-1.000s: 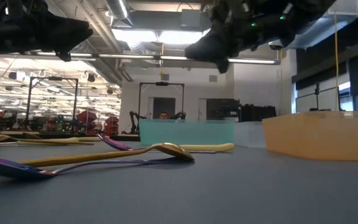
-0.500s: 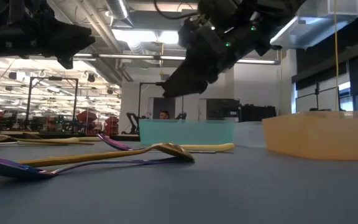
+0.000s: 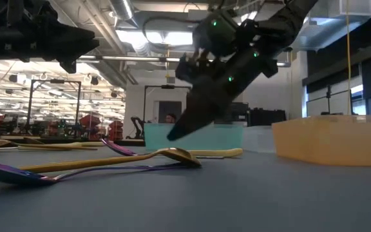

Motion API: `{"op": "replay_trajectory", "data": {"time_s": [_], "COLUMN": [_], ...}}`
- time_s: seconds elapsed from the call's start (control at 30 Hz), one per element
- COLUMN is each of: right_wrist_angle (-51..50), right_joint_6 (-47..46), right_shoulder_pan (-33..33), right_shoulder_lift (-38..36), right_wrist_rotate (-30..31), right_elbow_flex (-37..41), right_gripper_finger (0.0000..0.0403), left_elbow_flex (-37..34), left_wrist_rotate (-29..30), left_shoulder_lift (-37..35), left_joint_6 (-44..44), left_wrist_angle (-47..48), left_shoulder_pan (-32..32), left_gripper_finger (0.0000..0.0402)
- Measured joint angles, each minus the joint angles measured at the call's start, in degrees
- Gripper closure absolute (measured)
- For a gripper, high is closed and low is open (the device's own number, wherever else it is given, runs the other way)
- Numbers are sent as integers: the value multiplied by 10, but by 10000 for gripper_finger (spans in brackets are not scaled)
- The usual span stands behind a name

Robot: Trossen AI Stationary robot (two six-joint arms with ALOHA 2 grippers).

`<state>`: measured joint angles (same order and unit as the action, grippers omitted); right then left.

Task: Sort silverware by color (type)
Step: Put the yellow table knife into the green bin

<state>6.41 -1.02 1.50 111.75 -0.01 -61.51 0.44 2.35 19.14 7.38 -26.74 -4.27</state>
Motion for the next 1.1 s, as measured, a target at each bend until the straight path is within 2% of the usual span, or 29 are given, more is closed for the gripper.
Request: {"op": "replay_trajectory", "data": {"time_s": [0.17,0.3,0.53,0.93,1.1], "right_wrist_angle": [-34,-73,-85,-91,-91], "right_joint_6": [12,13,13,18,29], "right_shoulder_pan": [-16,-32,-47,-49,-48], "right_shoulder_lift": [1,5,13,17,10], "right_wrist_rotate": [39,7,-6,-8,-10], "right_elbow_flex": [0,0,-1,-1,0], "right_gripper_finger": [192,214,245,389,380], "left_elbow_flex": [0,0,0,0,0], "left_wrist_rotate": [0,3,5,20,20], "left_shoulder_lift": [1,1,1,1,0], "left_joint_6": [0,0,2,0,0], "left_wrist_angle": [1,1,1,1,1], "left_shoulder_pan": [0,0,1,1,1], "left_gripper_finger": [287,287,287,287,287]}}
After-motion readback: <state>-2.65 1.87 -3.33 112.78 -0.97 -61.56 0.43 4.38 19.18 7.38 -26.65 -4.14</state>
